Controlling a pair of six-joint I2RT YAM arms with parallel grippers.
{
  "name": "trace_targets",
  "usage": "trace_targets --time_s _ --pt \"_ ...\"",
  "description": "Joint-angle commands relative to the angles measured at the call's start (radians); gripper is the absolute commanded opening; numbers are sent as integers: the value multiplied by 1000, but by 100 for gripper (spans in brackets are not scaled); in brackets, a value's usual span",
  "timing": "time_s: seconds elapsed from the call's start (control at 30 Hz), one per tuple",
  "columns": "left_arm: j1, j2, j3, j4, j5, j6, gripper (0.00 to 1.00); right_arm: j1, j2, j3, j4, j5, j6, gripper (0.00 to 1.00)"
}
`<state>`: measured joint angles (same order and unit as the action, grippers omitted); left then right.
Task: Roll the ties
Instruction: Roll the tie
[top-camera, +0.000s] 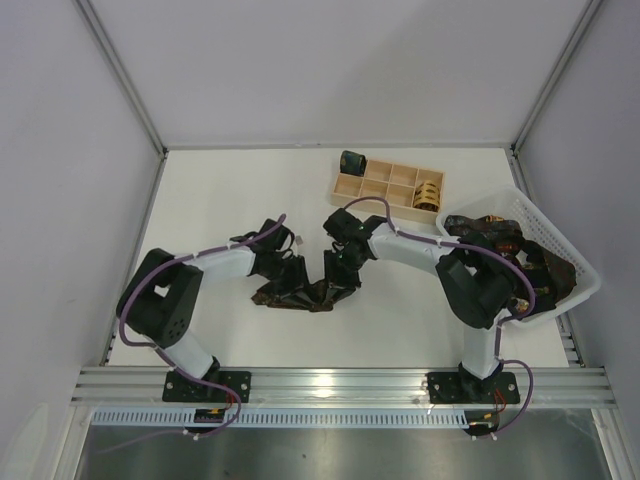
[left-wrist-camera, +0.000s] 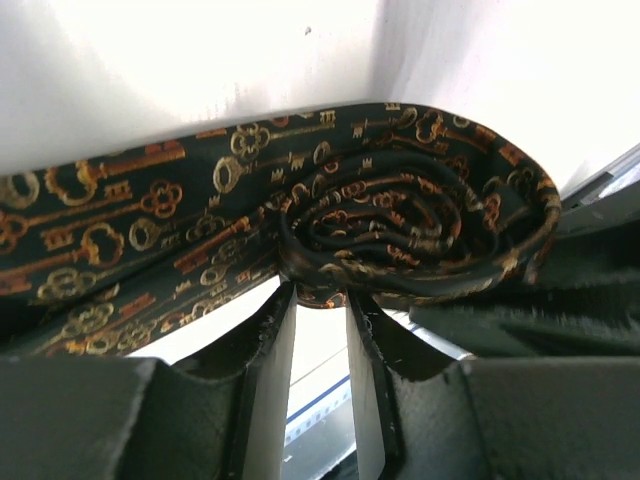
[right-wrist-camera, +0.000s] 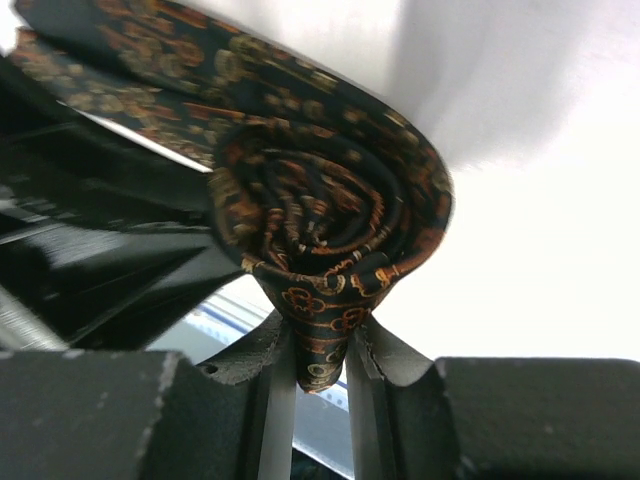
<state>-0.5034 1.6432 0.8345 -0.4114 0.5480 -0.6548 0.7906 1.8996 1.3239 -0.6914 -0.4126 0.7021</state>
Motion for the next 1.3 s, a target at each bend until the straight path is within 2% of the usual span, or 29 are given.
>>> trace_targets --time_s 0.0,0.13,0.3,0.53,1.07,1.27 --pt "-3 -81 52 -33 -86 17 33 10 24 40 -117 97 -10 0" --pt "34 -106 68 -67 -135 24 31 12 15 40 -158 104 -9 0" --pt "85 -48 68 -72 -169 38 24 12 0 47 -215 156 -16 0" --pt "83 -10 31 -17 -160 7 22 2 -33 60 -329 256 -44 0" --pt "-20 -28 20 20 -117 -32 23 -96 -109 11 -511 485 -92 0" --pt "-21 -2 72 17 -86 13 26 -163 -109 20 -530 462 -171 0"
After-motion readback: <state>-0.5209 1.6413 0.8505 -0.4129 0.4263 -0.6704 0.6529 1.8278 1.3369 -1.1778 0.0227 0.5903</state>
